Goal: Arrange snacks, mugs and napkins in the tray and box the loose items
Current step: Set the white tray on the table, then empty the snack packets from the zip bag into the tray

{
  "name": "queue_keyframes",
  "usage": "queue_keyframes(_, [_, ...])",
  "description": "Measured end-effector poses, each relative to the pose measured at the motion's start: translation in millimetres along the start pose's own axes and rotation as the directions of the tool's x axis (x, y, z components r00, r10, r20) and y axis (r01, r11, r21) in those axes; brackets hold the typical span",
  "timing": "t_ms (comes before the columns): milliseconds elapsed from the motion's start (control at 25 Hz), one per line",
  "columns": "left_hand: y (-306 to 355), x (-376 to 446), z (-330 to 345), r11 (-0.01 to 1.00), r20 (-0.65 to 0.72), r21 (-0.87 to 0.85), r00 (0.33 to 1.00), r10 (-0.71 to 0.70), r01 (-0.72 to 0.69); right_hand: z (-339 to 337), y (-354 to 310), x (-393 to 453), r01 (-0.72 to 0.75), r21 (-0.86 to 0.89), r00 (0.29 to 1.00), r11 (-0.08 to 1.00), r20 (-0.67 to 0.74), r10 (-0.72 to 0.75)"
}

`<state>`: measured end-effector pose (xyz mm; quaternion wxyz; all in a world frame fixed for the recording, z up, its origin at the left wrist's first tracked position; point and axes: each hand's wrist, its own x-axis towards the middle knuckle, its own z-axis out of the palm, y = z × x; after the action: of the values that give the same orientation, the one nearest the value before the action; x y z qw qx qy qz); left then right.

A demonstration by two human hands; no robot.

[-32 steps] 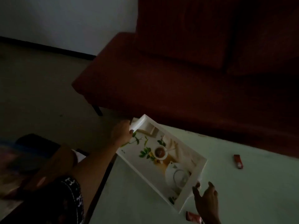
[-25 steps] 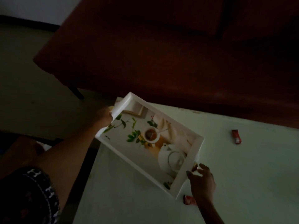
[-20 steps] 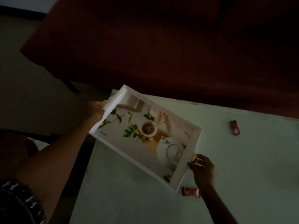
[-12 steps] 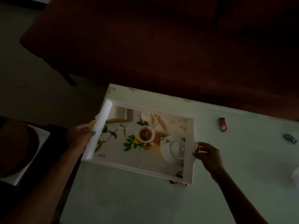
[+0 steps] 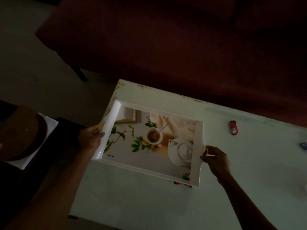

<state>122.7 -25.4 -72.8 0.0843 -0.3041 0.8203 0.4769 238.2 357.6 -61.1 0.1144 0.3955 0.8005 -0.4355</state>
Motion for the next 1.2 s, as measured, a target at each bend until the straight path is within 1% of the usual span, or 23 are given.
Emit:
queue_keyframes(120, [4, -4, 0, 0.998, -0.003, 0.046, 1.0, 0.031, -0.031, 1, -2, -1, 0.003, -0.044, 1.0, 0.999, -0.004, -0.003])
queue_keyframes(240, [11, -12, -5, 0.984, -0.019, 0.171, 0.998, 0.055, -0.051, 3, -13, -8, 0.064, -0.214, 0.998, 0.975, 0.005, -0.065])
queue_keyframes(320, [18, -26, -10, 0.978, -0.051, 0.199, 0.996, 0.079, -0.068, 7, -25, -19, 0.114, -0.293, 0.991, 0.949, -0.034, -0.129])
queue_keyframes(400, [28, -54, -21, 0.985, -0.078, 0.143, 0.991, 0.112, -0.1, 15, -44, -42, 0.167, -0.283, 0.981, 0.945, -0.047, -0.187])
queue_keyframes(440, [34, -73, -29, 0.99, -0.093, 0.086, 0.988, 0.12, -0.112, 20, -55, -55, 0.196, -0.268, 0.977, 0.943, -0.034, -0.213])
queue_keyframes(600, [50, -153, -88, 0.978, -0.199, -0.157, 0.975, 0.103, -0.135, 47, -122, -125, 0.359, -0.218, 0.933, 0.908, 0.082, -0.349])
queue_keyframes(720, [56, -192, -143, 0.939, -0.25, -0.303, 0.964, 0.09, -0.166, 74, -178, -172, 0.478, -0.199, 0.877, 0.855, 0.17, -0.451])
queue_keyframes(840, [60, -208, -209, 0.906, -0.343, -0.331, 0.928, 0.146, -0.265, 109, -227, -217, 0.578, -0.177, 0.805, 0.797, 0.283, -0.521])
queue_keyframes(920, [62, -208, -259, 0.897, -0.452, -0.287, 0.873, 0.183, -0.336, 135, -254, -242, 0.667, -0.137, 0.724, 0.733, 0.352, -0.593])
queue_keyframes(960, [60, -205, -287, 0.898, -0.512, -0.272, 0.842, 0.17, -0.346, 153, -268, -254, 0.718, -0.122, 0.667, 0.686, 0.402, -0.627])
queue_keyframes(1040, [45, -190, -333, 0.903, -0.595, -0.294, 0.8, 0.083, -0.312, 190, -295, -273, 0.782, -0.097, 0.569, 0.616, 0.516, -0.641])
queue_keyframes(1080, [35, -178, -355, 0.904, -0.622, -0.318, 0.783, 0.028, -0.285, 210, -310, -283, 0.777, -0.091, 0.557, 0.622, 0.56, -0.613])
queue_keyframes(1120, [22, -164, -375, 0.912, -0.625, -0.335, 0.78, -0.029, -0.235, 230, -327, -292, 0.754, -0.08, 0.562, 0.652, 0.593, -0.576])
queue_keyframes(1160, [7, -148, -393, 0.919, -0.607, -0.358, 0.789, -0.093, -0.167, 255, -343, -299, 0.745, -0.074, 0.556, 0.663, 0.62, -0.554])
queue_keyframes(1200, [-10, -131, -406, 0.919, -0.576, -0.387, 0.799, -0.172, -0.081, 278, -357, -304, 0.755, -0.074, 0.534, 0.651, 0.645, -0.546])
